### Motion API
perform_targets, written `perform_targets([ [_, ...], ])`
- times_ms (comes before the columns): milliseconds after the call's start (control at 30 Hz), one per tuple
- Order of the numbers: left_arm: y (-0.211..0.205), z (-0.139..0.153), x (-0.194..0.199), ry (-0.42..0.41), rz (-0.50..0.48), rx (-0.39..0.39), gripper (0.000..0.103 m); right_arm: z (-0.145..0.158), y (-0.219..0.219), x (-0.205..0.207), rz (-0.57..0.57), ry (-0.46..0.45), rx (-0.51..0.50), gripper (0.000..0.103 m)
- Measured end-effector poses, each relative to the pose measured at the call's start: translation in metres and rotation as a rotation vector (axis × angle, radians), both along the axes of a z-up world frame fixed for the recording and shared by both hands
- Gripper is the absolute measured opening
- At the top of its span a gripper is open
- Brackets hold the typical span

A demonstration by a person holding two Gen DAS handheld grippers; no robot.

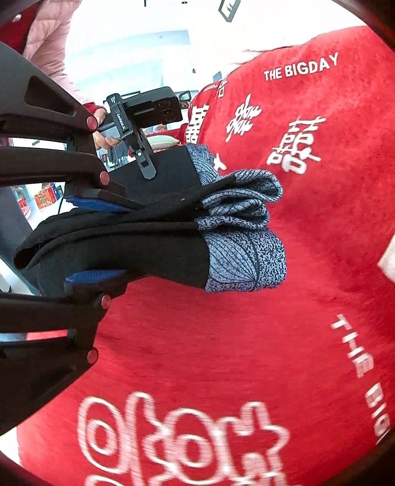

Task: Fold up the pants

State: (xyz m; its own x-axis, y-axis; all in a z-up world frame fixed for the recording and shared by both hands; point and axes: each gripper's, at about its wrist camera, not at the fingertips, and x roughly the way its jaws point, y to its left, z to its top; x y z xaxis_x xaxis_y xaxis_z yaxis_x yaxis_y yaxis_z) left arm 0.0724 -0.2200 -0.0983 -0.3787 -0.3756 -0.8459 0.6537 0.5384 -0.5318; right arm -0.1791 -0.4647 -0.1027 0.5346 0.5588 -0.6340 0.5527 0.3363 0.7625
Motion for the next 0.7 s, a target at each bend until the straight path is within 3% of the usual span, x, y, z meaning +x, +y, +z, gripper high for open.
perform_targets([
  [133, 0.015, -0.037, -0.014, -0.011, 0.005, 0.079, 0.061, -0.024, 0.018, -0.006, 0.039, 0.076, -0.064, 0.037],
  [167, 0.020, -0.043, -0.015, -0.027, 0.022, 0.085, 0.073, -0.031, 0.021, -0.007, 0.054, 0.103, -0.110, 0.041],
  [300, 0.026, -0.051, -0.012, -0.063, 0.103, 0.118, 0.095, -0.035, 0.023, -0.009, 0.047, 0.141, -0.195, 0.053],
  [433, 0.022, -0.038, -0.022, -0.164, 0.102, 0.177, 0.096, -0.019, 0.030, 0.002, 0.075, 0.188, -0.268, 0.057],
  [533, 0.020, -0.022, -0.030, -0.279, 0.113, 0.254, 0.096, -0.006, 0.034, 0.006, 0.086, 0.277, -0.323, 0.061],
  [633, 0.026, -0.002, -0.041, -0.339, 0.147, 0.328, 0.096, 0.005, 0.038, -0.007, 0.119, 0.333, -0.359, 0.063],
  [700, 0.035, 0.014, -0.048, -0.371, 0.166, 0.354, 0.096, 0.014, 0.042, -0.012, 0.141, 0.367, -0.400, 0.069],
])
